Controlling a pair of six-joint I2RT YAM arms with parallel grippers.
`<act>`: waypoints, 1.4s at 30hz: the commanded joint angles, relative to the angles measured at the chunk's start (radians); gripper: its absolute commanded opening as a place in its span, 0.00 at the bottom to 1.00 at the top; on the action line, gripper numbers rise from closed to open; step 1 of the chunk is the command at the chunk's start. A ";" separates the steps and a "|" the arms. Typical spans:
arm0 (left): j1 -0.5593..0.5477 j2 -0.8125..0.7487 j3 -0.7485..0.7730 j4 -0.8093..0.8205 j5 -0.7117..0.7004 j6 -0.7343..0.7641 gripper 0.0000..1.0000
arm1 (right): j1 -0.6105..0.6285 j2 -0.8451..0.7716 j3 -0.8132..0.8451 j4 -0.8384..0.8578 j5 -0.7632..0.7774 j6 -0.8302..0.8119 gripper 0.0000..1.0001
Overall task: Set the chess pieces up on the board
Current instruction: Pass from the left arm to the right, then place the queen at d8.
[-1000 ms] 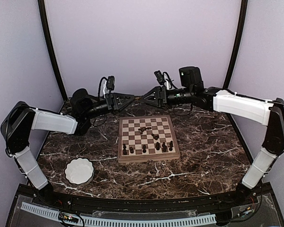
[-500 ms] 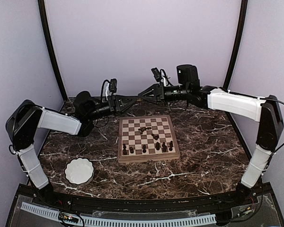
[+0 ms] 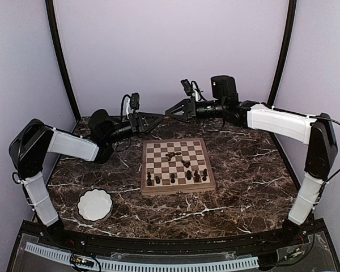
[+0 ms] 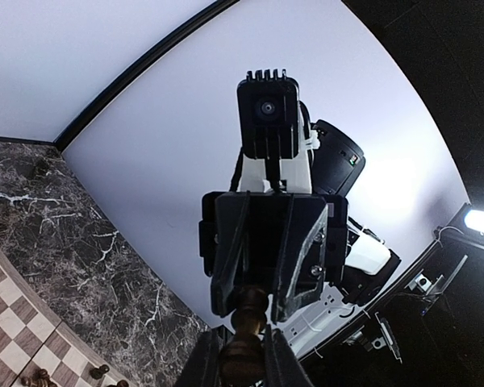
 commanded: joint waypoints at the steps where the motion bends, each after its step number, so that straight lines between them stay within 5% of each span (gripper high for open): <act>1: 0.009 0.003 0.027 0.048 -0.010 -0.007 0.00 | -0.002 0.021 0.053 0.011 -0.020 -0.011 0.24; 4: 0.011 0.016 0.034 0.058 -0.011 -0.015 0.00 | -0.003 0.028 0.064 -0.003 -0.019 -0.016 0.22; 8: 0.013 0.027 0.047 0.050 -0.006 -0.020 0.03 | -0.005 0.031 0.085 -0.022 -0.017 -0.036 0.05; 14: 0.032 -0.050 0.040 -0.258 -0.069 0.128 0.39 | -0.007 0.015 0.143 -0.219 0.057 -0.157 0.03; 16: 0.040 -0.098 0.023 -0.343 -0.088 0.194 0.64 | -0.007 0.009 0.169 -0.335 0.120 -0.221 0.03; 20: 0.058 -0.198 0.003 -0.576 -0.115 0.333 0.77 | 0.010 0.030 0.242 -0.628 0.297 -0.367 0.03; 23: 0.059 -0.278 0.013 -0.876 -0.220 0.456 0.79 | 0.053 0.089 0.352 -0.846 0.436 -0.466 0.02; 29: 0.064 -0.355 0.071 -1.233 -0.422 0.598 0.80 | 0.168 0.210 0.446 -1.085 0.627 -0.557 0.01; 42: 0.064 -0.354 0.108 -1.327 -0.443 0.608 0.80 | 0.250 0.322 0.455 -1.159 0.715 -0.566 0.02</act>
